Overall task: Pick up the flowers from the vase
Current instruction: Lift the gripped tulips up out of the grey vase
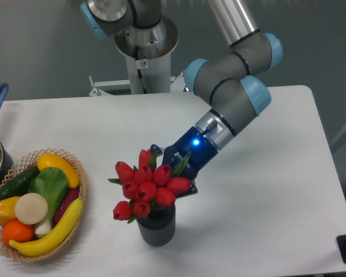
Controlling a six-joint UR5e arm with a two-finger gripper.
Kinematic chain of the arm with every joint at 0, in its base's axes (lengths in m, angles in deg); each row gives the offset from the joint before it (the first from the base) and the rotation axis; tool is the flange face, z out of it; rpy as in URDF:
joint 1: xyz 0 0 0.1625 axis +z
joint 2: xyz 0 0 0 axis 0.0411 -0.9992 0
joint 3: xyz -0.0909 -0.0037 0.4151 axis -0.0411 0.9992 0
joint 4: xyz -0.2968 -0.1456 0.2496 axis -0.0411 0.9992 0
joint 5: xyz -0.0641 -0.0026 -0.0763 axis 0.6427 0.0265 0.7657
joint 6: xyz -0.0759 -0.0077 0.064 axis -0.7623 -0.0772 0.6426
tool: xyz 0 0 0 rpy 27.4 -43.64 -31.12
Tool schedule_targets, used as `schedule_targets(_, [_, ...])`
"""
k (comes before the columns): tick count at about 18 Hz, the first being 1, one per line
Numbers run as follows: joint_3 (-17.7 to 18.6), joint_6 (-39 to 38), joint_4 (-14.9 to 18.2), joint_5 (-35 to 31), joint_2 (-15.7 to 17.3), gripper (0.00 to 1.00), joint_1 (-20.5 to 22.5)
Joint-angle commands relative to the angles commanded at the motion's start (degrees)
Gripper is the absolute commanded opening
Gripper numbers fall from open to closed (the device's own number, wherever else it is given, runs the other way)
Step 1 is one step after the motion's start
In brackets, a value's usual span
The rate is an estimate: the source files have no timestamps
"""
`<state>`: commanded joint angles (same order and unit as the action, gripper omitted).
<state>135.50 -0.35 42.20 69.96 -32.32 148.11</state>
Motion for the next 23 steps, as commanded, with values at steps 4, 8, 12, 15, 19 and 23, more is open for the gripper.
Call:
schedule_targets(4, [-1.8,-0.1,0.1,2.1,0.8,0.01,0.5])
schedule_targets(8, [-4.1,-2.4,0.1,4.0,0.8,0.01,0.5])
schedule_targets(12, [-5.3,-4.1,0.1,4.9,0.9,0.01,0.9])
schedule_targets(15, [-6.6,-4.6,0.1,5.7,1.0,0.01,1.3])
schedule_targets(19, [-8.3,-6.7,0.2,8.7,1.0,0.01,2.5])
schedule_targets(23, [-9.3,-8.1,0.2,9.9,1.0,0.01,3.5])
